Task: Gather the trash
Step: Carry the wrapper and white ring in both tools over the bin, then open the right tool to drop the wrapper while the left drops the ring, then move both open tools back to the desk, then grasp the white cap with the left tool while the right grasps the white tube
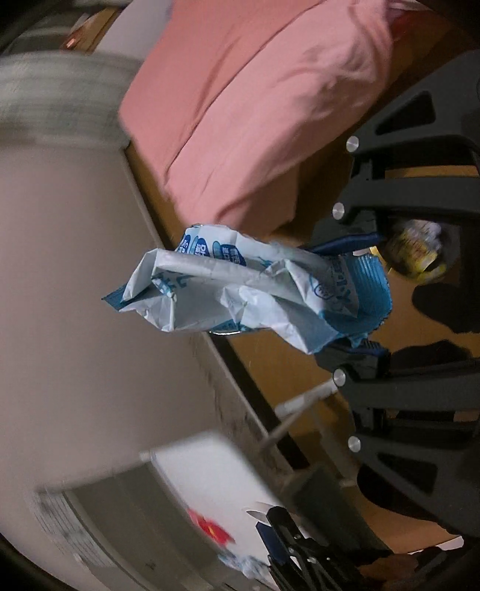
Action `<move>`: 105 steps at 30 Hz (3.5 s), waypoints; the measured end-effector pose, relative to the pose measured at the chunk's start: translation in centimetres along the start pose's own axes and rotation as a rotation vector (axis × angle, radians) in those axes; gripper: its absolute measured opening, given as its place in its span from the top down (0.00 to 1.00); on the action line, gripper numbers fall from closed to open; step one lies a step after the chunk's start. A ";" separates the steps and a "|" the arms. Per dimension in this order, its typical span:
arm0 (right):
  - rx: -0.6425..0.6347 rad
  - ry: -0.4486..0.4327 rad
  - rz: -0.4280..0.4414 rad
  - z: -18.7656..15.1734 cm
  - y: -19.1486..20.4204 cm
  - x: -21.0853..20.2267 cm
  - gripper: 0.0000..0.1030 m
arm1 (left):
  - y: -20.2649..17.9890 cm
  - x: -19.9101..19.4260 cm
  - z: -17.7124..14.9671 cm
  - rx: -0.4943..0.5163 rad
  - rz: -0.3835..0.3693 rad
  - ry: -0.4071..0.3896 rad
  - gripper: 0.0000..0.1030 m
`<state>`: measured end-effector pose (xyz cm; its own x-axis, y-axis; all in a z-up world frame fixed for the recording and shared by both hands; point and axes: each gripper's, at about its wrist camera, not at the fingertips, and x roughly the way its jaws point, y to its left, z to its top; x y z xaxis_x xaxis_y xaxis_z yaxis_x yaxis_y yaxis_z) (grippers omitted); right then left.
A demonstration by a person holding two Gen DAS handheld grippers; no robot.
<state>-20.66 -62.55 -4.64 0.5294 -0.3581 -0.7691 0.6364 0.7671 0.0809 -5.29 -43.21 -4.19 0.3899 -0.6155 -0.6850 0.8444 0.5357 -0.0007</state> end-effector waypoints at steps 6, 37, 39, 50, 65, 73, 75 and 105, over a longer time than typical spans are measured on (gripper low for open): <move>0.140 0.071 -0.095 -4.8 -8.0 0.9 0.63 | -8.8 4.6 -1.3 0.131 -0.163 0.041 0.64; 0.303 0.364 -0.125 -20.5 -15.9 10.0 0.63 | -21.0 18.6 -12.0 0.309 -0.370 0.284 0.63; 0.302 0.360 -0.125 -20.5 -15.8 9.9 0.60 | -20.9 18.7 -12.2 0.304 -0.383 0.293 0.63; 0.317 0.340 -0.134 -20.1 -16.3 9.7 0.40 | -21.2 19.1 -12.6 0.312 -0.391 0.310 0.38; 0.257 0.191 -0.093 -12.7 -13.9 6.0 0.19 | -17.0 13.8 -10.5 0.318 -0.296 0.183 0.11; 0.092 0.025 0.031 -2.8 -4.5 2.5 0.14 | -6.7 3.6 -4.8 0.192 -0.116 0.057 0.11; 0.040 -0.001 0.093 -0.7 -0.6 2.1 0.14 | -2.8 0.6 -3.8 0.129 -0.047 0.019 0.11; -0.665 0.145 0.606 -7.2 48.7 1.2 0.13 | 40.6 -13.9 -15.8 -0.430 0.558 0.188 0.59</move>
<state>6.97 -21.81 -6.16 0.5637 0.2418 -0.7898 -0.2062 0.9671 0.1489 17.77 -3.81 -6.24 0.6179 -0.0953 -0.7805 0.3045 0.9442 0.1257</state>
